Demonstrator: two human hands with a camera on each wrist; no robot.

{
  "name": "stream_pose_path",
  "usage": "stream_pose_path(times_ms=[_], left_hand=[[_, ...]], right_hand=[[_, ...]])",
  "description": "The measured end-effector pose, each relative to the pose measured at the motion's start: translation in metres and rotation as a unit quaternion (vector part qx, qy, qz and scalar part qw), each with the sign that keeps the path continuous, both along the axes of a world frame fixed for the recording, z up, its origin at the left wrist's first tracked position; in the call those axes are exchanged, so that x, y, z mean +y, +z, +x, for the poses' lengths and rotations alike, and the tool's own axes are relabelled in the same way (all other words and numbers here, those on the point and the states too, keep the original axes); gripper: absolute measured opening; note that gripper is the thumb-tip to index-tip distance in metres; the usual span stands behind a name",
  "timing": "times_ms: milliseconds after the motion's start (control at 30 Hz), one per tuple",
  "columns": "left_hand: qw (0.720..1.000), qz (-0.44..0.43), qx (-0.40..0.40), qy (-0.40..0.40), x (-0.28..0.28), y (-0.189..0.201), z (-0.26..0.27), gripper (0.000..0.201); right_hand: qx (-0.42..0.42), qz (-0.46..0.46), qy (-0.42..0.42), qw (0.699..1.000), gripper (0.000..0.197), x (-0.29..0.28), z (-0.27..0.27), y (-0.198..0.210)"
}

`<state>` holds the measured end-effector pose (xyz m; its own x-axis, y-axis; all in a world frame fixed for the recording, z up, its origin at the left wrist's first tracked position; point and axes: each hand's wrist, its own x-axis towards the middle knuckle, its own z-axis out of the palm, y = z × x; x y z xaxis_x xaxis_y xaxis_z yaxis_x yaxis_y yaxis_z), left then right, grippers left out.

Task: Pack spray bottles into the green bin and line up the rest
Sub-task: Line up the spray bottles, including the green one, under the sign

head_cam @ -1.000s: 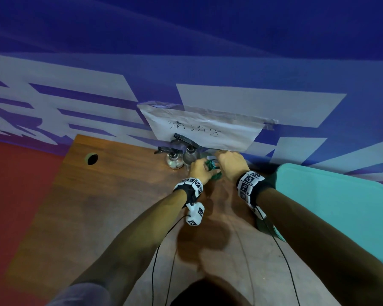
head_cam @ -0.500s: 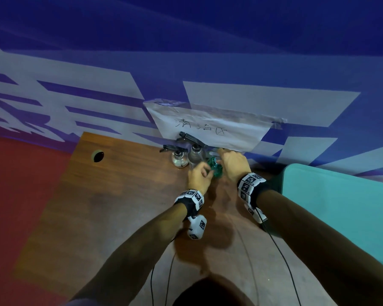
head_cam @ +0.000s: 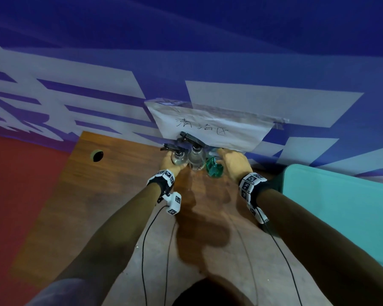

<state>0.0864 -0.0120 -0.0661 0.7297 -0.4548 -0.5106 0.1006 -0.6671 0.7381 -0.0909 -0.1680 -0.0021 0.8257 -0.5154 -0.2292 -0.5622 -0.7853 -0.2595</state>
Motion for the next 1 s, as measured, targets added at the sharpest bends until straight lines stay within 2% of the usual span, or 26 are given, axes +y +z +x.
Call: stream_pose_path(times_ms=[133, 367, 500, 533, 600, 667, 767, 867, 900, 1000], left_hand=[[0.999, 0.027, -0.037, -0.006, -0.006, -0.006, -0.001, 0.039], [0.994, 0.065, -0.064, -0.055, 0.005, -0.01, -0.001, 0.046], [0.991, 0.088, -0.101, -0.013, 0.004, 0.0, -0.015, 0.059], [0.989, 0.097, -0.112, 0.0, 0.004, 0.004, -0.021, 0.052], [0.987, 0.124, -0.102, -0.025, 0.004, 0.011, -0.042, 0.025], [0.988, 0.104, -0.085, -0.077, 0.001, 0.013, -0.064, 0.015], [0.984, 0.043, -0.086, -0.147, -0.012, 0.022, -0.097, 0.023], [0.981, -0.016, -0.102, -0.165, -0.03, 0.024, -0.117, 0.051], [0.981, -0.01, -0.106, -0.16, -0.035, 0.03, -0.12, 0.056], [0.977, 0.011, -0.138, -0.16, -0.049, 0.025, -0.121, 0.05]], right_hand=[[-0.006, -0.005, -0.006, 1.0, 0.042, 0.001, 0.0, -0.001], [-0.011, 0.019, -0.039, 0.999, 0.031, 0.009, 0.004, 0.001], [-0.003, 0.022, -0.037, 0.999, 0.037, 0.01, 0.003, 0.005], [-0.007, 0.02, -0.033, 0.999, 0.04, 0.008, 0.003, 0.004], [-0.007, 0.018, -0.024, 1.0, 0.04, 0.006, 0.003, 0.004], [0.006, 0.012, -0.016, 1.0, 0.028, 0.006, 0.005, 0.01], [0.033, -0.007, -0.004, 0.999, 0.02, 0.008, 0.007, 0.019], [0.049, -0.026, 0.003, 0.998, 0.021, 0.009, 0.011, 0.021], [0.064, -0.025, -0.003, 0.998, 0.024, 0.011, 0.012, 0.027], [0.086, -0.034, 0.005, 0.996, 0.025, 0.009, 0.017, 0.028]])
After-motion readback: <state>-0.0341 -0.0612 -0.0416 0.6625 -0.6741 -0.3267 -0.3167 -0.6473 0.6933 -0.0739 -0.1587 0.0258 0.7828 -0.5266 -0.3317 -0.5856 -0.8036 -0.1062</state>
